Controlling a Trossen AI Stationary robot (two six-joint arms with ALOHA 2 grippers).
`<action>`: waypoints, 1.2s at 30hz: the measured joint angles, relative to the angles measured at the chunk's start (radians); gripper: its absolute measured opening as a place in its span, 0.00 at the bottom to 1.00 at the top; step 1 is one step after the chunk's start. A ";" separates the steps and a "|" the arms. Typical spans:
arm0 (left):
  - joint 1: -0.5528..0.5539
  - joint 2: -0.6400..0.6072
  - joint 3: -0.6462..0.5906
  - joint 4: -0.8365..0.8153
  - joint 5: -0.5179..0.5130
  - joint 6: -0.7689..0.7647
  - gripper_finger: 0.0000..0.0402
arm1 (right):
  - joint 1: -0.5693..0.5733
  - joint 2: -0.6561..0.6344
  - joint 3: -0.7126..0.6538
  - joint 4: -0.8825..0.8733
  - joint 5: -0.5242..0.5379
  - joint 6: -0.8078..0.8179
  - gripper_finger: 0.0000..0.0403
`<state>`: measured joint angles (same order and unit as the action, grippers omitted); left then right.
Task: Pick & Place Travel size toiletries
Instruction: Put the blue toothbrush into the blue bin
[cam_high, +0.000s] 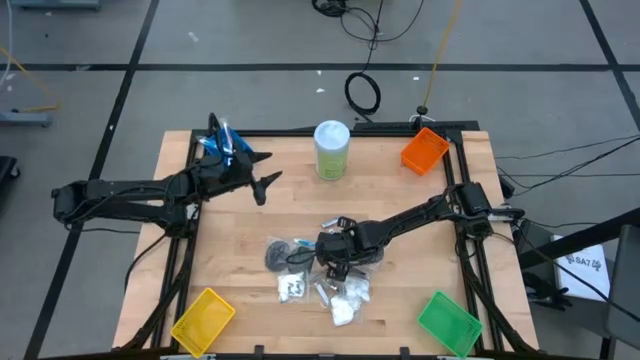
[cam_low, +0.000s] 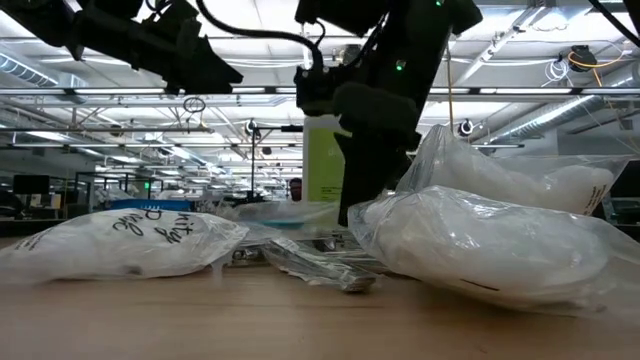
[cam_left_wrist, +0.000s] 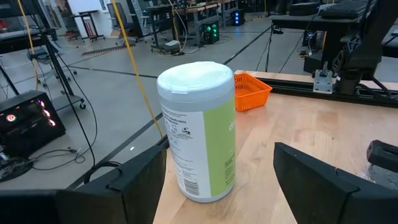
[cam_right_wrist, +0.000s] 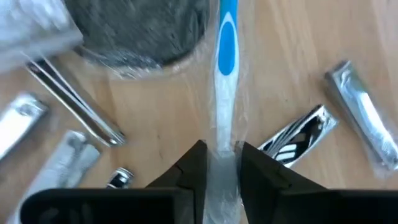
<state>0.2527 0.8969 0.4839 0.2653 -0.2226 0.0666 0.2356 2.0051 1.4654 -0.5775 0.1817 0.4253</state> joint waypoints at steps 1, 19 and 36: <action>0.000 0.000 0.000 0.003 0.000 0.000 0.71 | 0.000 -0.010 0.000 -0.003 0.000 -0.005 0.17; 0.000 0.000 0.000 0.024 0.004 -0.001 0.71 | -0.001 -0.320 -0.078 -0.198 0.334 -0.046 0.13; 0.000 0.000 0.000 0.024 0.004 0.000 0.71 | -0.192 -0.766 -0.782 0.740 0.335 -0.239 0.13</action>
<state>0.2527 0.8970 0.4839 0.2893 -0.2188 0.0662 0.0439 1.2386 0.6835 0.1624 0.5168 0.1862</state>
